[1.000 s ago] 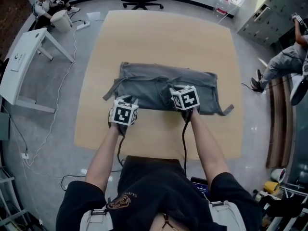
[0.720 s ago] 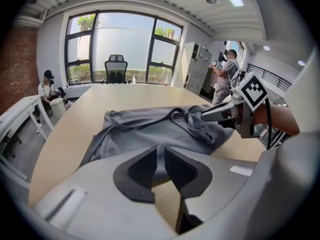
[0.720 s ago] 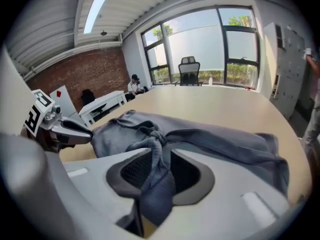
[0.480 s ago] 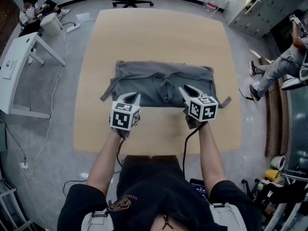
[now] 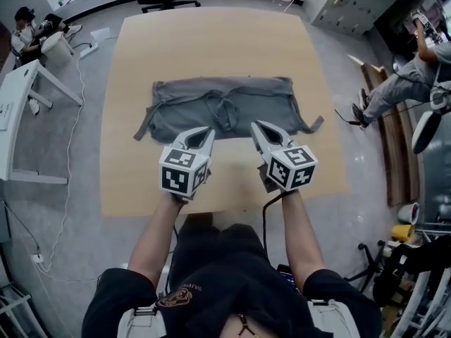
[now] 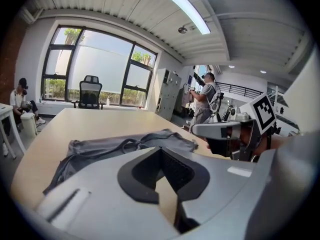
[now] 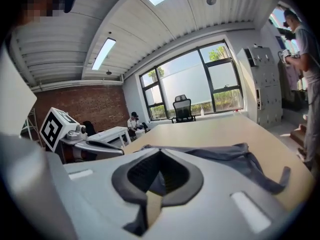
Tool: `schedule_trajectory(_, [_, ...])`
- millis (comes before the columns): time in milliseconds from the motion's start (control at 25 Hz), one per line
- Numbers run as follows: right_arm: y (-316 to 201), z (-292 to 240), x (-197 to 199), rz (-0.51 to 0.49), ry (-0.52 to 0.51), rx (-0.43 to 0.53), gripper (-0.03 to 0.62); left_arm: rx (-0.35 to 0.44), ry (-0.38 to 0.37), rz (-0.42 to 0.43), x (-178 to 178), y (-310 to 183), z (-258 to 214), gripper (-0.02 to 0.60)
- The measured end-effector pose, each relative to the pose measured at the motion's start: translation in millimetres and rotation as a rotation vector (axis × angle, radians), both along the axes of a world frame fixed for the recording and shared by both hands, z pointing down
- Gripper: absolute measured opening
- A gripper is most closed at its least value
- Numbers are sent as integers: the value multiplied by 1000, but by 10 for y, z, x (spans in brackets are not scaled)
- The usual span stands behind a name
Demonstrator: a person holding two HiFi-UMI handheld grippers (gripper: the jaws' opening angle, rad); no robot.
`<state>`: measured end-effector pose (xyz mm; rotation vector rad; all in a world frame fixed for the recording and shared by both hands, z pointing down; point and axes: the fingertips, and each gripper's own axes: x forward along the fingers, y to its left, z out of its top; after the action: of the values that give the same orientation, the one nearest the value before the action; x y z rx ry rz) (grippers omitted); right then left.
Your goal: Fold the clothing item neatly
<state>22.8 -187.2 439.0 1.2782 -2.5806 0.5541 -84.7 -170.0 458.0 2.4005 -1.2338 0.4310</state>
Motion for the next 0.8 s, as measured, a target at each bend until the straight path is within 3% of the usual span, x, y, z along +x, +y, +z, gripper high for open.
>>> schedule_trajectory(240, [496,-243,94,-73,-41,54,2,65,-46,-28,318,429,-335,8])
schedule_trajectory(560, [1266,-565,277,-126,-92,116,3,124,-12,-75,690,1149,-757,8])
schedule_trajectory(800, [1691,-883,485,-140,-129,193,3,214,-6,-78,923,1545,-1102,8])
